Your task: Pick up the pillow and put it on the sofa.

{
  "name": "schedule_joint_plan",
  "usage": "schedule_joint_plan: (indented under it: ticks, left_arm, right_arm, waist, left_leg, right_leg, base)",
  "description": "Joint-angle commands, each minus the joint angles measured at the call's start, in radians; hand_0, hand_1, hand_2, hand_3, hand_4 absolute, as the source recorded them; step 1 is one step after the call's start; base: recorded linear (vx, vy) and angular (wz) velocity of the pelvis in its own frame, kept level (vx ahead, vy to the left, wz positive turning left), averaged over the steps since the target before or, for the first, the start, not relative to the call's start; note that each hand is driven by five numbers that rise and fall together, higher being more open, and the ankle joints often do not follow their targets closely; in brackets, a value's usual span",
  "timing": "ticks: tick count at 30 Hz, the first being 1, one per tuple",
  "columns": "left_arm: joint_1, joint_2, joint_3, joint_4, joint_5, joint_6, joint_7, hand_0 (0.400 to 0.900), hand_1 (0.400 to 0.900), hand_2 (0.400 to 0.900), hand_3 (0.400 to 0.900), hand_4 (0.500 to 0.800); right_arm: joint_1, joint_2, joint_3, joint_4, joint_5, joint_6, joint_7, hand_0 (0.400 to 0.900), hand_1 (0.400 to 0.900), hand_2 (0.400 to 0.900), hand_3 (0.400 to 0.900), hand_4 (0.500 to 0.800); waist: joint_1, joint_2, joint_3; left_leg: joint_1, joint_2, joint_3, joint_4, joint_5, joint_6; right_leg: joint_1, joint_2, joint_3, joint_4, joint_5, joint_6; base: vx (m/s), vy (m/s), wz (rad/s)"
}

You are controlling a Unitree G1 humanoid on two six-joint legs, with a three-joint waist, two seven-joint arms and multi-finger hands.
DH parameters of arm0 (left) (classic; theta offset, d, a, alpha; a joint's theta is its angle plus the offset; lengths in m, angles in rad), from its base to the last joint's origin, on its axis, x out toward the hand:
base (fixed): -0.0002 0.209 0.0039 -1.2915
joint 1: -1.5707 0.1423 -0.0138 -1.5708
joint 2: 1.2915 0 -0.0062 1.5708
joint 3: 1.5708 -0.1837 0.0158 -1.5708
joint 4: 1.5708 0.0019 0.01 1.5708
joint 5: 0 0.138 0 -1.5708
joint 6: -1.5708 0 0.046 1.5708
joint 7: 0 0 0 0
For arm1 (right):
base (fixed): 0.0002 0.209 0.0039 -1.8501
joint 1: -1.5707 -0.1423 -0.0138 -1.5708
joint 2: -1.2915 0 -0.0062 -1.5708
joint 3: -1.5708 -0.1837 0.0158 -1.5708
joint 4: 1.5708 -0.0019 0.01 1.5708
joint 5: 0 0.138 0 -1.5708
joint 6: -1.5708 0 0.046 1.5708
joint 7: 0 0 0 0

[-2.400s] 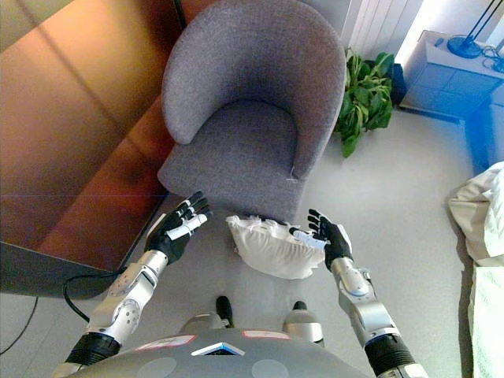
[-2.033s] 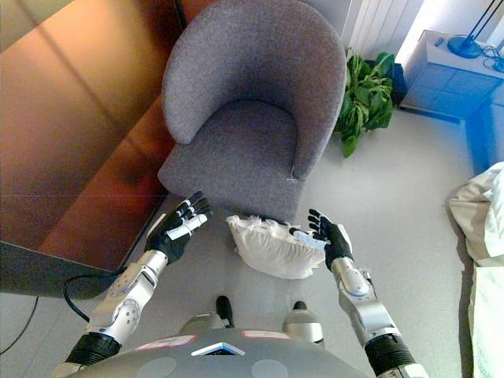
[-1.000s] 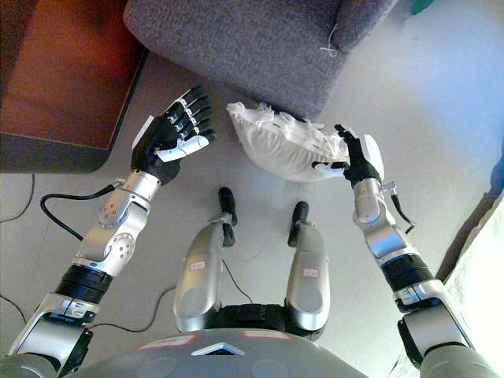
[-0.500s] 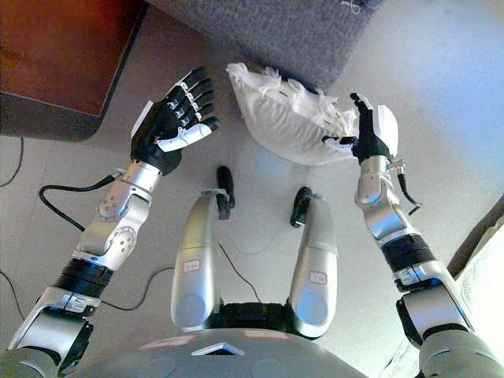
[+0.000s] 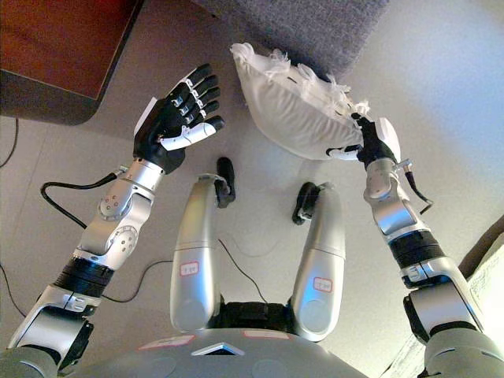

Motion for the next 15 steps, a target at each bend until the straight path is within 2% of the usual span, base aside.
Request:
schedule_joint_plan:
  ticks: [1,8,12,13,15]
  left_arm:
    - [-0.054,0.012,-0.002,-0.159,-0.010,-0.067,-0.015,0.900,0.900,0.900,0.900,0.800]
    - [-0.069,0.012,-0.004,-0.165,-0.025,-0.069,-0.023,0.900,0.900,0.900,0.900,0.800]
    - [-0.080,0.013,-0.008,-0.162,-0.027,-0.063,-0.023,0.900,0.900,0.900,0.900,0.800]
    - [-0.094,0.008,-0.020,-0.155,-0.027,-0.061,-0.023,0.900,0.900,0.900,0.900,0.800]
    - [-0.100,0.007,-0.025,-0.152,-0.030,-0.064,-0.023,0.900,0.900,0.900,0.900,0.800]
  right_arm:
    - [-0.121,-0.079,-0.001,0.000,0.003,-0.016,-0.039,0.900,0.900,0.900,0.900,0.800]
    - [-0.202,-0.093,0.023,0.050,-0.025,-0.003,-0.027,0.900,0.900,0.900,0.900,0.800]
    - [-0.233,-0.096,0.032,0.075,-0.032,0.000,-0.054,0.900,0.900,0.900,0.900,0.800]
    - [-0.283,-0.100,0.045,0.122,-0.078,0.000,-0.103,0.900,0.900,0.900,0.900,0.800]
    - [-0.312,-0.096,0.051,0.153,-0.087,0.011,-0.091,0.900,0.900,0.900,0.900,0.800]
  waist:
    - [0.005,0.020,0.002]
    - [0.018,0.027,0.002]
    - [0.022,0.030,0.002]
    - [0.027,0.037,0.002]
    - [0.030,0.045,0.002]
  left_leg:
    - [0.056,-0.015,0.070,0.148,-0.232,0.073]
    - [-0.009,-0.017,0.060,0.221,-0.247,0.080]
    - [-0.028,-0.018,0.060,0.241,-0.252,0.081]
    - [-0.049,-0.020,0.057,0.265,-0.259,0.083]
    - [-0.065,-0.022,0.055,0.285,-0.266,0.084]
  right_leg:
    - [0.006,0.032,-0.027,0.019,0.023,0.003]
    - [-0.058,0.025,-0.022,0.086,0.011,0.003]
    - [-0.077,0.022,-0.020,0.107,0.006,0.003]
    - [-0.098,0.018,-0.015,0.135,-0.005,0.002]
    - [-0.112,0.013,-0.012,0.152,-0.012,0.001]
  base:
    - [0.00,0.000,0.00]
    - [0.00,0.000,0.00]
    - [-0.01,0.002,0.02]
    - [-0.03,0.017,0.07]
    - [-0.02,0.029,0.06]
